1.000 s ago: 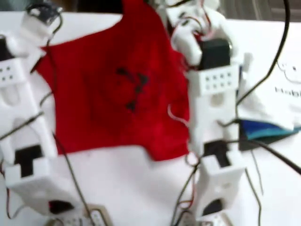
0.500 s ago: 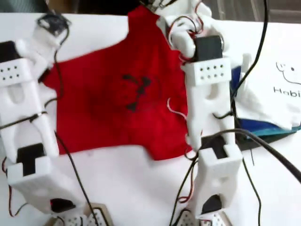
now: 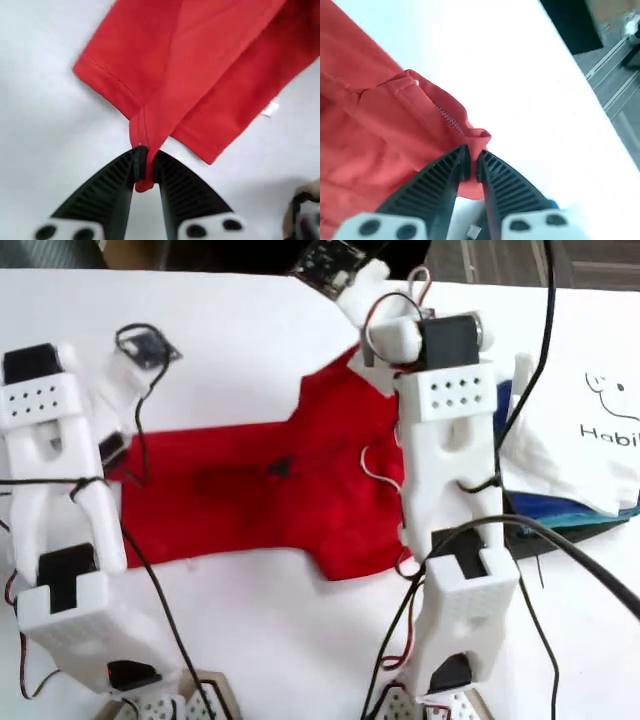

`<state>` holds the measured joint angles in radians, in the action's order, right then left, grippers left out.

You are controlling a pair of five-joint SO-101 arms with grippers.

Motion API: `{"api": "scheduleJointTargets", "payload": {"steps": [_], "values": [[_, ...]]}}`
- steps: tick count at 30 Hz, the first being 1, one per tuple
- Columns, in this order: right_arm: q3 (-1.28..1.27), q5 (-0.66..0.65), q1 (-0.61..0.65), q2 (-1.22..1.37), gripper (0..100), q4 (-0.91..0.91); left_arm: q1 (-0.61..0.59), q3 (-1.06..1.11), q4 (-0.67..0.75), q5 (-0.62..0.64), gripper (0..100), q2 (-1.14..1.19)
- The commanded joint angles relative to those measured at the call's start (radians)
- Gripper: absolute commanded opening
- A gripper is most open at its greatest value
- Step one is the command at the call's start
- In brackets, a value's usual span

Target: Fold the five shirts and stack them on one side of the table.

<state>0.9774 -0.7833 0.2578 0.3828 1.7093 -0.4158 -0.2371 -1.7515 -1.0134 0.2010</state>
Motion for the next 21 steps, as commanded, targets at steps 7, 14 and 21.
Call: {"api": "scheduleJointTargets", "payload": {"steps": [7, 14, 21], "values": [[-0.474, 0.008, -0.004, -0.372, 2.1, -0.01, -0.008, 0.107, -0.021, -0.055, 2, -0.066], [-0.813, 0.006, -0.013, -0.53, 2.1, -0.133, -0.009, 0.242, 0.006, -0.107, 2, -0.118], [-1.083, 0.006, -0.013, -0.641, 2.1, -0.243, -0.025, 0.407, 0.089, -0.107, 2, -0.117]]}}
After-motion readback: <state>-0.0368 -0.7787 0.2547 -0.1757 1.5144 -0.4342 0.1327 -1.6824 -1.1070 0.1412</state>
